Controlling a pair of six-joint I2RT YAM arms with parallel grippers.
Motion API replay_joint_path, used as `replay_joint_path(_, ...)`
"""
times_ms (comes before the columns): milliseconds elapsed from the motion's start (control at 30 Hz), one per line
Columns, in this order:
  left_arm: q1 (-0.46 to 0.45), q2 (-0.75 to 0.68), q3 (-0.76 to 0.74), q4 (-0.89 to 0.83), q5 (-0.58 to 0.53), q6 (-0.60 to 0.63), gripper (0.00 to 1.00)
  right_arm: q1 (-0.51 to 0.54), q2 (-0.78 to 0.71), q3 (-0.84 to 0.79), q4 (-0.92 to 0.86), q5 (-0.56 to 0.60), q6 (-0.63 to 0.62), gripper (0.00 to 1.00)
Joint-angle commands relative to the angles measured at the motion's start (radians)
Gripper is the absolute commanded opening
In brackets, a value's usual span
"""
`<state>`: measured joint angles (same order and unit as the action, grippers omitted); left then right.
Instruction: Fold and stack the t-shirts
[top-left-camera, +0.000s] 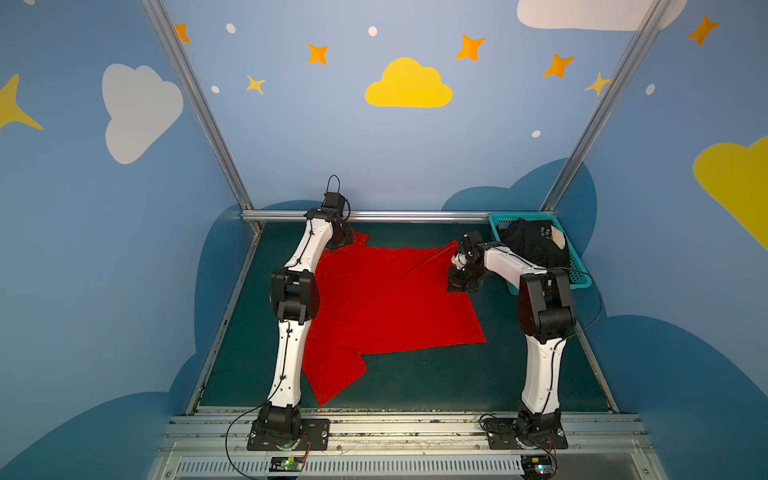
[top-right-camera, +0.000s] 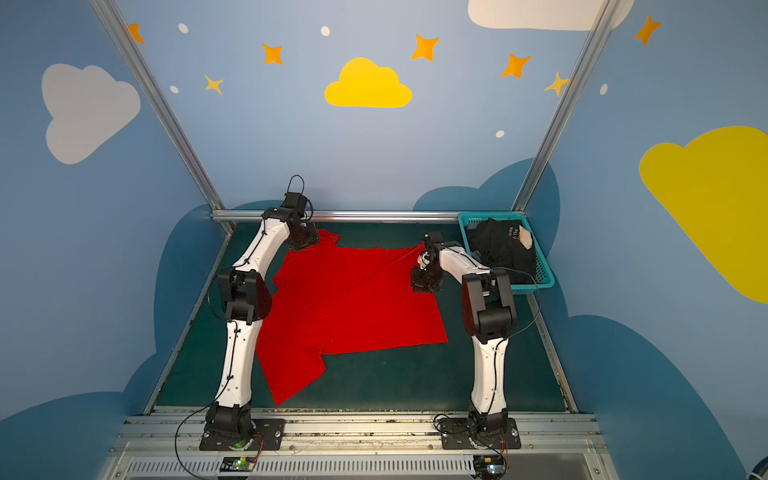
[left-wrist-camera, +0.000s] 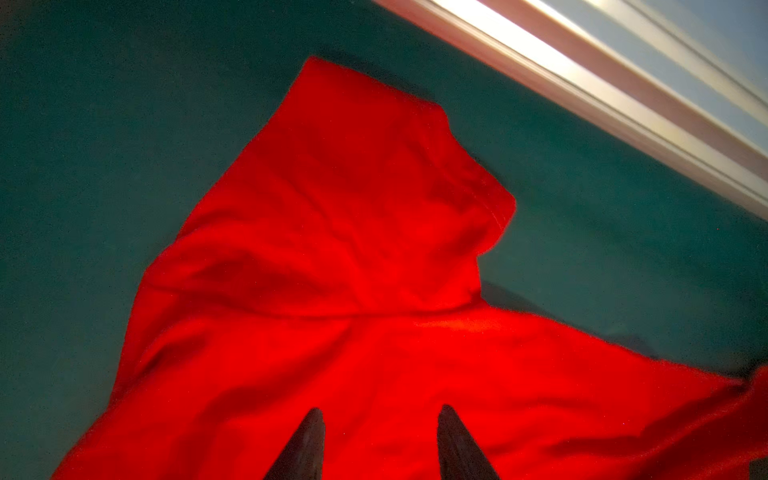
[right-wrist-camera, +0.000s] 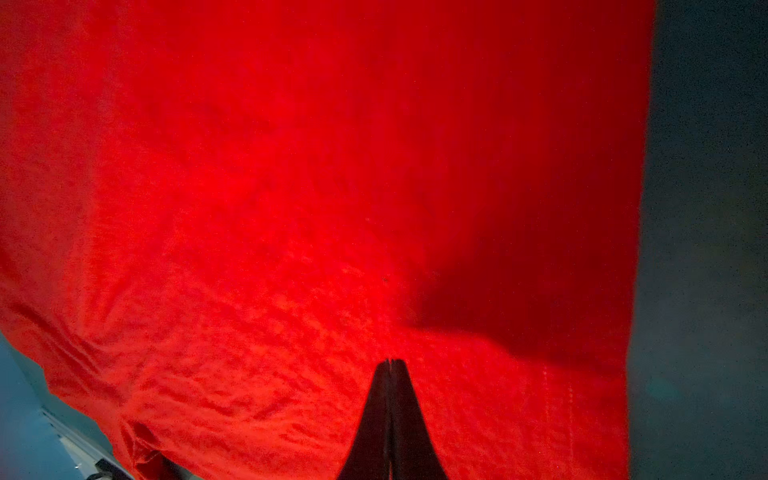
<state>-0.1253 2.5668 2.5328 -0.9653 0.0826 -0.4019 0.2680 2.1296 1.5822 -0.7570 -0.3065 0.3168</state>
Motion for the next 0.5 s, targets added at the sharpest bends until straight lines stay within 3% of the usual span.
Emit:
replay_joint_path(0,0.012,0.045,0.054,0.074,0.072,-0.034,0.43,0.007,-0.04,-0.056,0.012,0.055,0.03,0.0)
replay_joint_path(233,0.054,0.112,0.026,0.174,0.077,-0.102,0.36,0.01,-0.099,-0.203,-0.003,0.138,0.056,0.05)
replay_joint_path(467,0.086,0.165,0.001,0.201,0.123,-0.168,0.35,0.031,-0.183,-0.347,-0.01,0.195,0.098,0.08)
